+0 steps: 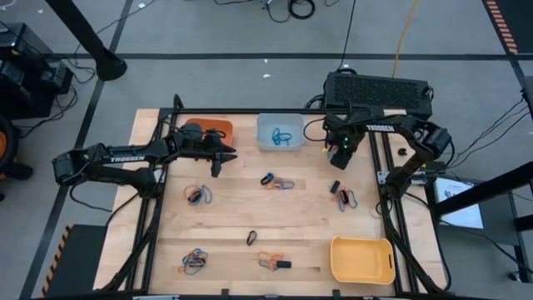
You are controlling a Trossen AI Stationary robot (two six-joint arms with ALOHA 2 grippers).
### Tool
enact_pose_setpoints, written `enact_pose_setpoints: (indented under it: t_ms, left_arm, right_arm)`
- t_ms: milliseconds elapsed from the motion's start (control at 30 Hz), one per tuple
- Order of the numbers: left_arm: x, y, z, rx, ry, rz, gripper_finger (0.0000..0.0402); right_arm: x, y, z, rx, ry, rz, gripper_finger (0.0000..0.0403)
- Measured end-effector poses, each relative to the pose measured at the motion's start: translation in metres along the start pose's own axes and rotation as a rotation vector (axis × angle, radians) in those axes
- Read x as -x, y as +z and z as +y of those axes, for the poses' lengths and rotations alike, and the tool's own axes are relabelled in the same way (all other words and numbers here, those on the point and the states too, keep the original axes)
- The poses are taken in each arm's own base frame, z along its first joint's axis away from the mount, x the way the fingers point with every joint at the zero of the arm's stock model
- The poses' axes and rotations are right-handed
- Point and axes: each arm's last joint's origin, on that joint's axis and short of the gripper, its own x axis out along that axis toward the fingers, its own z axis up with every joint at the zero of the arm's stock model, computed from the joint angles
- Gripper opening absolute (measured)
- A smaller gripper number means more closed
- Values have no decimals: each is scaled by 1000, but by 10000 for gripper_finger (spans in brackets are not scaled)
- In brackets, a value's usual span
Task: Sort rubber bands into baskets
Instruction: Put the blue rubberband into the gray bin
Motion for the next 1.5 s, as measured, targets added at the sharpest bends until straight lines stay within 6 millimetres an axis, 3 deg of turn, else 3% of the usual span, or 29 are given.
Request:
enact_pose_setpoints:
  t_ms: [167, 333, 467, 700, 867, 1000, 1200, 1400, 1500]
  left_arm:
    - [0, 0, 0, -1, 0, 1, 123]
    - [0, 0, 0, -1, 2, 1, 123]
    - [0, 0, 0, -1, 5, 1, 123]
    - [0, 0, 0, -1, 5, 1, 123]
    - [0, 0, 0, -1, 5, 1, 123]
    - [0, 0, 0, -19, 5, 4, 123]
    - [0, -3, 2, -47, 43, 29, 123]
    - [5, -7, 3, -108, 134, 116, 123]
    - [15, 1, 3, -145, 231, 177, 123]
  right_arm:
    - [-3, -1, 1, 11, 0, -13, 84]
    - [-3, -1, 0, 13, -16, -4, 16]
    - [1, -1, -2, -51, -94, 35, 7]
    - [41, -5, -10, -175, -319, 217, 1]
    - [73, 2, -10, -226, -360, 218, 1]
    - [97, 20, 1, -211, -305, 75, 1]
    - [125, 57, 31, -128, -142, -293, 0]
    - [135, 83, 56, -91, -50, -578, 0]
    - [133, 98, 67, -75, 16, -670, 0]
